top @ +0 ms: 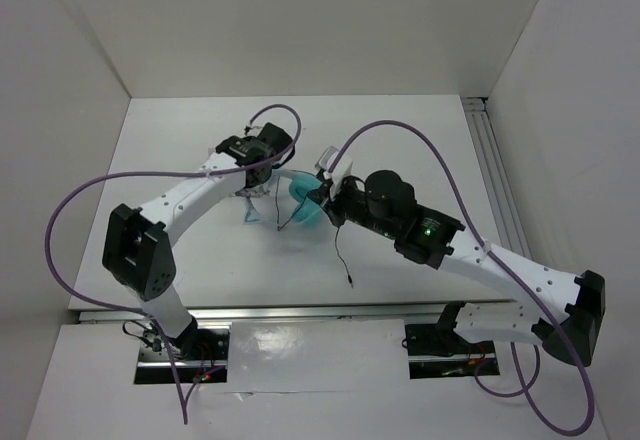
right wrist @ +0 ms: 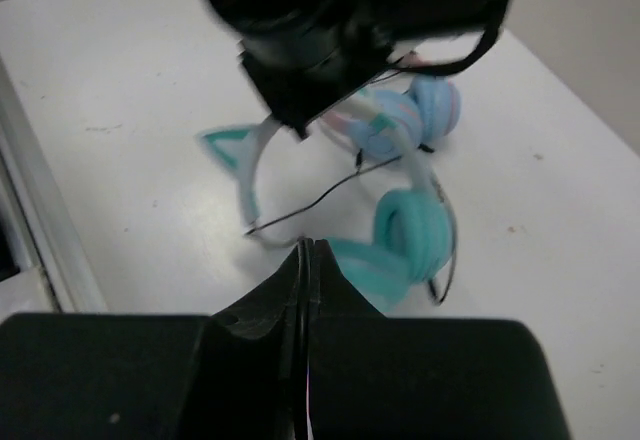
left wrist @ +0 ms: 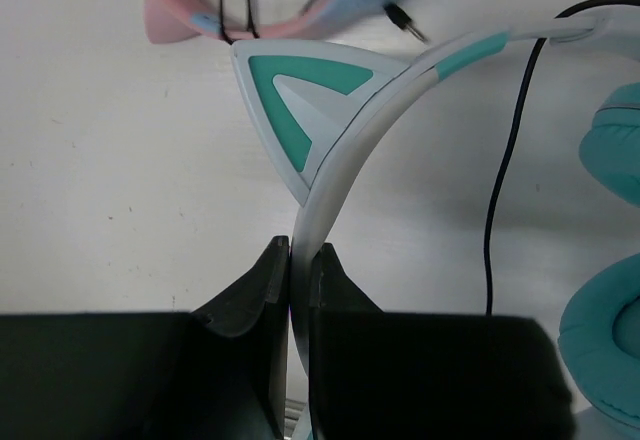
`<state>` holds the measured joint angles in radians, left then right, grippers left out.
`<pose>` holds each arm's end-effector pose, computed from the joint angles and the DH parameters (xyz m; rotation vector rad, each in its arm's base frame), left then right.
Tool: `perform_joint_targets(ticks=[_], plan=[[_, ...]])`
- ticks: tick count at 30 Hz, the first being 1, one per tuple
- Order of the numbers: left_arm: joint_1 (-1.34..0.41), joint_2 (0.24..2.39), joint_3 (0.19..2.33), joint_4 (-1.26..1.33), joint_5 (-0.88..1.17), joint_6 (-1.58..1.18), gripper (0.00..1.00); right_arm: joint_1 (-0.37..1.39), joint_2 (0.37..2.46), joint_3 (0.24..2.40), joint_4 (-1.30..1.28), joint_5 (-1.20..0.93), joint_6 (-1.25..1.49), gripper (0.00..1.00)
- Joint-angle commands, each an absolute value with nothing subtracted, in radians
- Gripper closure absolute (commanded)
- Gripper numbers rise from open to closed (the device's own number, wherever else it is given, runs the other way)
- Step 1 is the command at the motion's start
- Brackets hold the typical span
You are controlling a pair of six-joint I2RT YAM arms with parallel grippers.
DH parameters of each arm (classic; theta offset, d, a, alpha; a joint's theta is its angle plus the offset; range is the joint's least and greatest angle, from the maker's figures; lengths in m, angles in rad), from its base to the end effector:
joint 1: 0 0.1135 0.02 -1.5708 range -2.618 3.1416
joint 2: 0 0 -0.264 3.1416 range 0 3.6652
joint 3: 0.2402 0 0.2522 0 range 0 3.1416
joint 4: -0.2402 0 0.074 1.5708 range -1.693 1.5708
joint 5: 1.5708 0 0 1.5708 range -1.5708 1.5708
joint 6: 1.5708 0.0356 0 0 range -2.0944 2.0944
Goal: Wrap the headphones
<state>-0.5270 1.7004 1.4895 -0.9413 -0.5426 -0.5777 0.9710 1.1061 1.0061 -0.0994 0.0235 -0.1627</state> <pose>0.3106 -0.1595 0.2872 -0.2103 2.4872 0.3123 0.1468 0.2132 0.3630 -0.9544 1.5318 0.5611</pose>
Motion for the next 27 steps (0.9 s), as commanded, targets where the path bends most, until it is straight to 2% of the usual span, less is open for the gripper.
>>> perform_joint_targets(ticks=[1, 7, 13, 17, 23, 27], plan=[[-0.603, 1.538, 1.438, -0.908, -0.520, -0.497, 1.00, 0.934, 1.108, 1.071, -0.101, 0.072, -0.222, 1.00], [-0.716, 1.356, 1.281, -0.910, -0.531, -0.428, 1.00, 0.902, 1.077, 1.071, -0.101, 0.158, -0.284, 1.00], [-0.895, 1.175, 1.232, -0.937, -0.549, -0.443, 1.00, 0.830, 1.066, 1.062, -0.091, 0.225, -0.304, 1.00], [-0.989, 1.123, 1.232, -0.999, -0.554, -0.445, 1.00, 0.782, 1.066, 1.071, -0.081, 0.278, -0.316, 1.00], [-1.083, 1.133, 1.244, -1.005, -0.503, -0.414, 1.00, 0.707, 1.104, 1.089, -0.081, 0.207, -0.325, 1.00], [-1.083, 1.134, 1.313, -1.040, -0.522, -0.423, 1.00, 0.696, 1.153, 1.077, -0.072, 0.241, -0.334, 0.93]])
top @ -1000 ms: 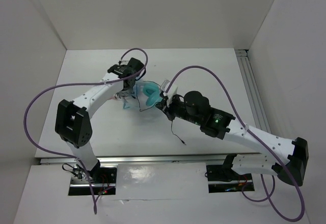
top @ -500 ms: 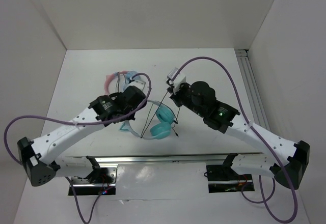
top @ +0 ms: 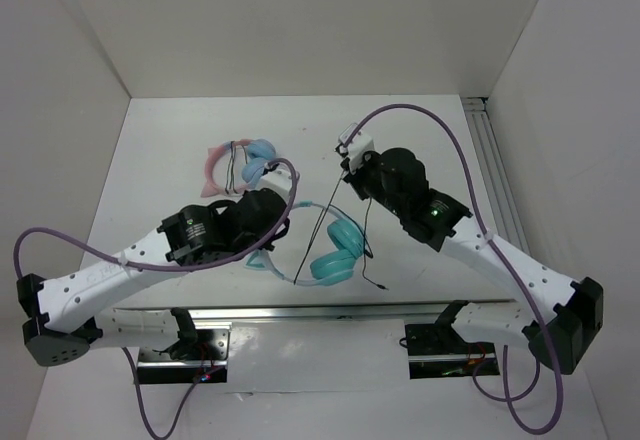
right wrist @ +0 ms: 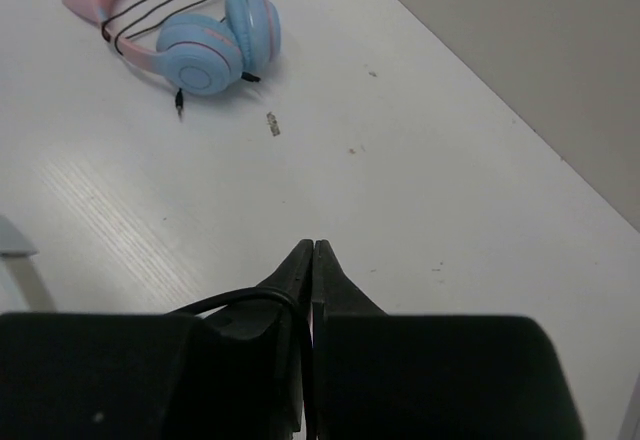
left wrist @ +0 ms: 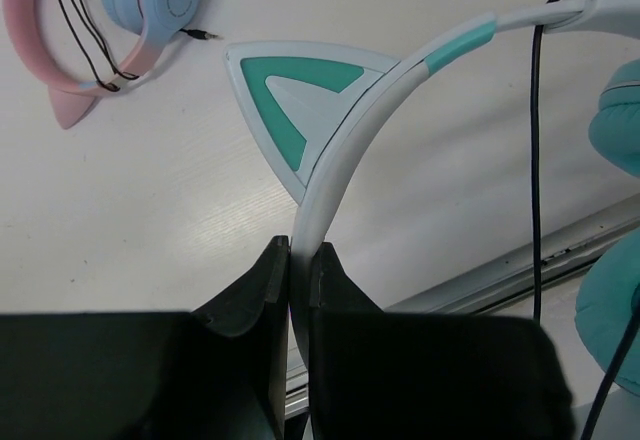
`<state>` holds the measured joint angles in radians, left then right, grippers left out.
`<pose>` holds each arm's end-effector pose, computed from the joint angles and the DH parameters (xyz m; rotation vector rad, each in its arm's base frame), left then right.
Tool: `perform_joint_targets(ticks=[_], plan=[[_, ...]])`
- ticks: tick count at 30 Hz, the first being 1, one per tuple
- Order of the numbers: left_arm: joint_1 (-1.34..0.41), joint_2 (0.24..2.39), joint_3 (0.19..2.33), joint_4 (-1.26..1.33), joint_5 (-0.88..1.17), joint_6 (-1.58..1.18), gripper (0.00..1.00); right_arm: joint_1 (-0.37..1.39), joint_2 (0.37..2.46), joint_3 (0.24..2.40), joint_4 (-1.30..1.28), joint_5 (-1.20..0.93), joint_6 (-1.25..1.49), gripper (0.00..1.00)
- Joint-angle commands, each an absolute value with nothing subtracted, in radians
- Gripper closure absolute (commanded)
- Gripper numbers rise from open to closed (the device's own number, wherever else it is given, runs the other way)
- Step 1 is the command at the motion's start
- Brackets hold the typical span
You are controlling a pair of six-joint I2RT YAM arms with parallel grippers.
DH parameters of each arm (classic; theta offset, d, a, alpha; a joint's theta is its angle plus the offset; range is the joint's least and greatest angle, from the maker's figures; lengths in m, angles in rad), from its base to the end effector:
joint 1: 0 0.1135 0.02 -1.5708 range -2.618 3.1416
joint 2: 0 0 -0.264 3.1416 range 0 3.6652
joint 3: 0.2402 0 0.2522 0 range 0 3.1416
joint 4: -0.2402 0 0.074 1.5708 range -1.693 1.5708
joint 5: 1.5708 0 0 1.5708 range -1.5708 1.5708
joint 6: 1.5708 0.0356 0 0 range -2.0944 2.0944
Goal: Wrap the headphones
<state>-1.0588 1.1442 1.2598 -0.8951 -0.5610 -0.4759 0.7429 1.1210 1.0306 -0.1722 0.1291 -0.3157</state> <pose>0.1249 -0.1836 0.3685 0.3783 2.1817 -0.1816 0.1947 0.1726 0.3605 -0.8470 1.6278 0.1821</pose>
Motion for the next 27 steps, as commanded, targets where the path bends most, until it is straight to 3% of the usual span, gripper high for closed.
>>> perform_joint_targets(ticks=[1, 4, 7, 12, 23, 27], plan=[[-1.083, 1.124, 1.324, -1.040, -0.534, -0.423, 1.00, 0.684, 1.167, 1.068, -0.072, 0.223, -0.334, 0.91], [-1.083, 1.088, 1.371, -1.051, -0.534, -0.399, 1.00, 0.638, 1.216, 1.068, -0.072, 0.108, -0.314, 0.82], [-1.083, 1.045, 1.400, -1.060, -0.525, -0.377, 1.00, 0.576, 1.241, 1.078, -0.069, -0.057, -0.261, 0.80], [-1.083, 1.035, 1.436, -1.069, -0.531, -0.377, 1.00, 0.566, 1.250, 0.999, 0.062, -0.274, -0.168, 1.00], [-1.083, 1.057, 1.557, -1.003, -0.428, -0.422, 1.00, 0.584, 1.376, 0.831, 0.417, -0.419, -0.003, 1.00], [-1.083, 1.066, 1.636, -1.044, -0.582, -0.500, 1.00, 0.584, 1.422, 0.786, 0.465, -0.469, 0.043, 0.97]])
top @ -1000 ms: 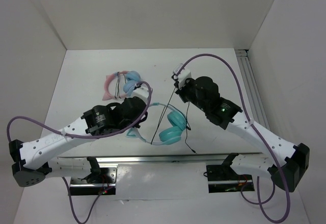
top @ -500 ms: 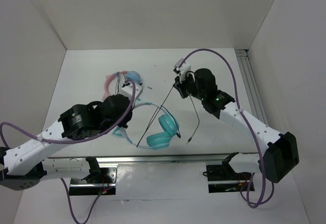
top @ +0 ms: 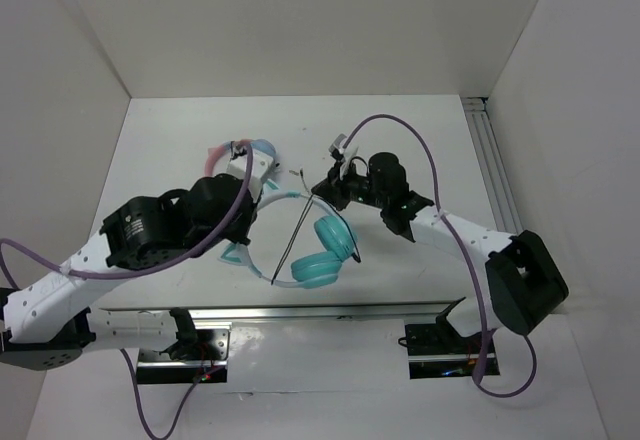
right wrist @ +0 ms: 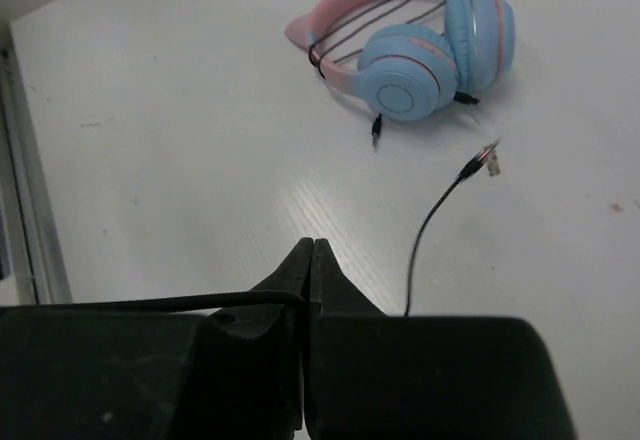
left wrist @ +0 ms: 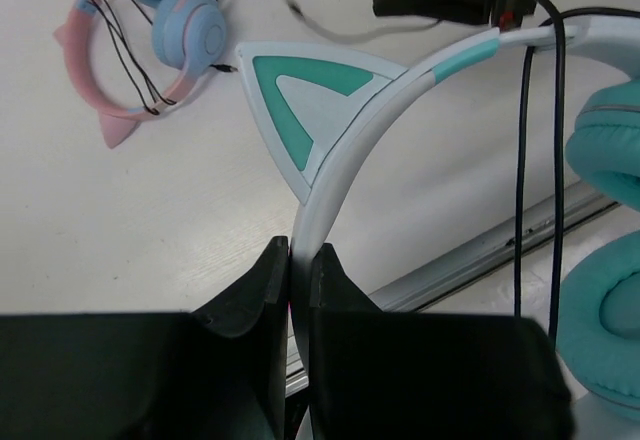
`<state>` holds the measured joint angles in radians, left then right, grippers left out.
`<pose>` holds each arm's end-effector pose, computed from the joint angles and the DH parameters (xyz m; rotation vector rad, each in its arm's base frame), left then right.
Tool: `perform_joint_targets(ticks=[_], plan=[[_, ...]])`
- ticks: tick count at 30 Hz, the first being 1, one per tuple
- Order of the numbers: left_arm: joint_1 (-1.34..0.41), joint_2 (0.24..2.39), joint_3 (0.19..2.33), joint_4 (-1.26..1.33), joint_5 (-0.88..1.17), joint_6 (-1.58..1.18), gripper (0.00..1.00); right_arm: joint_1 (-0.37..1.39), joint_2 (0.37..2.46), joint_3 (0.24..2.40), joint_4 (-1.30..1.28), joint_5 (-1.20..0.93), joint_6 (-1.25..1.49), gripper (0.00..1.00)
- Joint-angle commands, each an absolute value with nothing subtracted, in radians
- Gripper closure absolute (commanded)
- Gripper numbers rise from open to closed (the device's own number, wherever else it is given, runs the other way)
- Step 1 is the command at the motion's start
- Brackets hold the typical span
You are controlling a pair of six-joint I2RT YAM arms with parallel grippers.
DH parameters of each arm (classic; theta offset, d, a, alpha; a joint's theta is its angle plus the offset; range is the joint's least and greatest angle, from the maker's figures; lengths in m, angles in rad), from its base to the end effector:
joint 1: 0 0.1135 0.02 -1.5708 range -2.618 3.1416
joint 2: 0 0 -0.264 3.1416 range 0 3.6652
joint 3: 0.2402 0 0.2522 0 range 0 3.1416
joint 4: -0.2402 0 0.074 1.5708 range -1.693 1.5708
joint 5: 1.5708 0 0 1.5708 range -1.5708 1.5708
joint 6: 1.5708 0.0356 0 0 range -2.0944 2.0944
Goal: Wrap the headphones
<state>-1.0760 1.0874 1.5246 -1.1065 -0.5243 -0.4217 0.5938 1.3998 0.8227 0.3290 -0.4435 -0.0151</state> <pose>0.0993 -0.1464 0.4403 0.4232 2.1091 -0.2836 0.2534 0.1895 0.2642 -0.8605 1.6604 0.8071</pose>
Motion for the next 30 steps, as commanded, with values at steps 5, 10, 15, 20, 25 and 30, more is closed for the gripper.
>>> perform_joint_targets(ticks=[5, 10, 15, 20, 25, 30], plan=[[-1.083, 1.097, 1.701, -1.026, -0.617, -0.563, 1.00, 0.607, 1.486, 0.712, 0.708, -0.532, 0.167, 0.81], [-1.083, 1.147, 1.735, -0.990, -0.617, -0.595, 1.00, 0.608, 1.659, 0.715, 0.876, -0.583, 0.239, 0.81], [-1.083, 1.170, 1.755, -0.989, -0.649, -0.660, 1.00, 0.597, 1.753, 0.750, 0.959, -0.601, 0.285, 0.81], [-1.083, 1.170, 1.766, -1.000, -0.730, -0.727, 1.00, 0.597, 1.818, 0.750, 0.979, -0.601, 0.295, 0.79], [-1.083, 1.161, 1.766, -1.000, -0.768, -0.761, 1.00, 0.597, 1.904, 0.710, 1.075, -0.601, 0.342, 0.77], [-1.083, 1.152, 1.736, -0.991, -0.769, -0.779, 1.00, 0.606, 1.989, 0.710, 1.163, -0.591, 0.387, 0.77]])
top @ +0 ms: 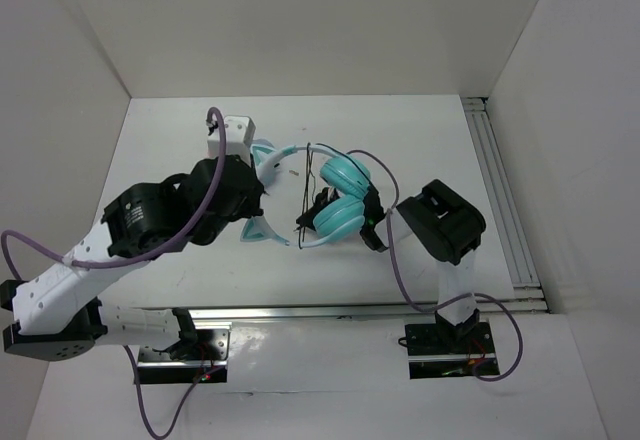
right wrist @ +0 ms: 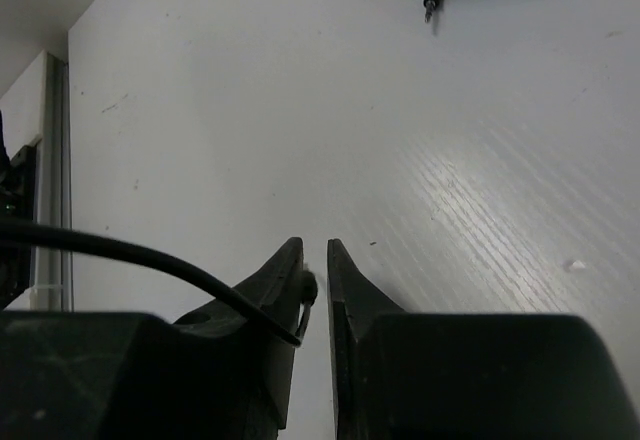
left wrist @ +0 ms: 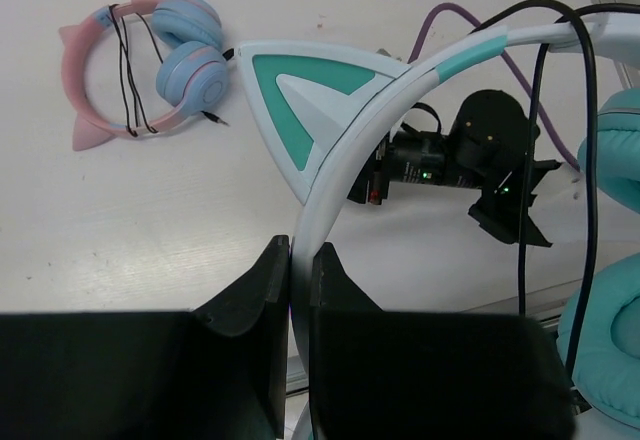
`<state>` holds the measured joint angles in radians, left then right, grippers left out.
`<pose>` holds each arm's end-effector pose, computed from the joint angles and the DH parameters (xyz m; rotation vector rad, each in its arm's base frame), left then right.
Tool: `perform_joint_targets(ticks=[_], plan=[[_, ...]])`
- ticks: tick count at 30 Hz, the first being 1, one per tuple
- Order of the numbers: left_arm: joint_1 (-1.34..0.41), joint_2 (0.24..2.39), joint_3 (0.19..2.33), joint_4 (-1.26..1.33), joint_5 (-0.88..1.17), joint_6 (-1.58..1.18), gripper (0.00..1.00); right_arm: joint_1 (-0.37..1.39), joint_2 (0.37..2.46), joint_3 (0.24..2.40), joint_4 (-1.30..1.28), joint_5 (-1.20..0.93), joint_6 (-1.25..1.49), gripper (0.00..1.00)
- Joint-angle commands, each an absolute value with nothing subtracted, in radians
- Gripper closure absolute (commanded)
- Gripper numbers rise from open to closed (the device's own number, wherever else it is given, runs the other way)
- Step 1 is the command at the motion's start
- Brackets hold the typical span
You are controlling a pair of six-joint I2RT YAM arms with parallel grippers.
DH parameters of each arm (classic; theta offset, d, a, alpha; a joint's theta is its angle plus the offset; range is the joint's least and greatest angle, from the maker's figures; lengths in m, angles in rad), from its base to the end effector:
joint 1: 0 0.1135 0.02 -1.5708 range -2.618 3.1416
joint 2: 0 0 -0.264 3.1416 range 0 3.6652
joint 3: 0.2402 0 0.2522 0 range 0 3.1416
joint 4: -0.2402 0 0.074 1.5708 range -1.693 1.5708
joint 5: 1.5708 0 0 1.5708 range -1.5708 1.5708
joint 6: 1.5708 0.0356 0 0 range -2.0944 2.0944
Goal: Wrap the headphones
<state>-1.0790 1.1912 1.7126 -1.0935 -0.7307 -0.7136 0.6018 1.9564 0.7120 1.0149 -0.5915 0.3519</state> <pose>0.1103 -0.1556 0.4783 -0.0461 2.0040 -0.3672 0.2818 0.2176 0.1218 -0.6835 1.8043 1.1906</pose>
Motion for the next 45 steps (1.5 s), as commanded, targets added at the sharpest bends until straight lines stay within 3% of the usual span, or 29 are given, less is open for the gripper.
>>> perform_joint_targets(ticks=[1, 8, 12, 17, 20, 24, 30, 33, 40, 45], plan=[[-1.083, 1.152, 1.724, -0.991, -0.759, -0.788, 1.00, 0.606, 2.014, 0.722, 1.172, -0.591, 0.399, 0.77], [-1.083, 1.112, 1.686, -0.991, -0.759, -0.808, 1.00, 0.606, 2.112, 0.756, 1.219, -0.557, 0.431, 0.77], [-1.083, 1.112, 1.686, -1.017, -0.810, -0.850, 1.00, 0.606, 2.131, 0.738, 1.246, -0.557, 0.452, 0.95], [-0.957, 1.134, 1.649, -1.008, -0.857, -0.896, 1.00, 0.633, 1.976, 0.564, 1.261, -0.442, 0.476, 1.00], [-0.829, 1.201, 1.649, -0.948, -0.773, -0.850, 1.00, 0.689, 1.799, 0.471, 1.169, -0.295, 0.463, 1.00], [-0.723, 1.308, 1.690, -0.877, -0.749, -0.801, 1.00, 0.778, 1.568, 0.437, 0.865, -0.203, 0.416, 1.00], [-0.594, 1.462, 1.766, -0.891, -0.764, -0.778, 1.00, 0.974, 1.274, 0.480, 0.539, -0.140, 0.324, 1.00], [-0.532, 1.522, 1.764, -0.911, -0.764, -0.765, 1.00, 1.098, 1.147, 0.515, 0.361, 0.005, 0.285, 1.00], [-0.445, 1.594, 1.611, -0.890, -0.764, -0.746, 1.00, 1.232, 0.994, 0.652, 0.129, 0.028, 0.184, 1.00], [-0.491, 1.609, 1.511, -0.797, -0.606, -0.578, 1.00, 1.235, 1.025, 0.765, -0.027, 0.136, 0.028, 1.00]])
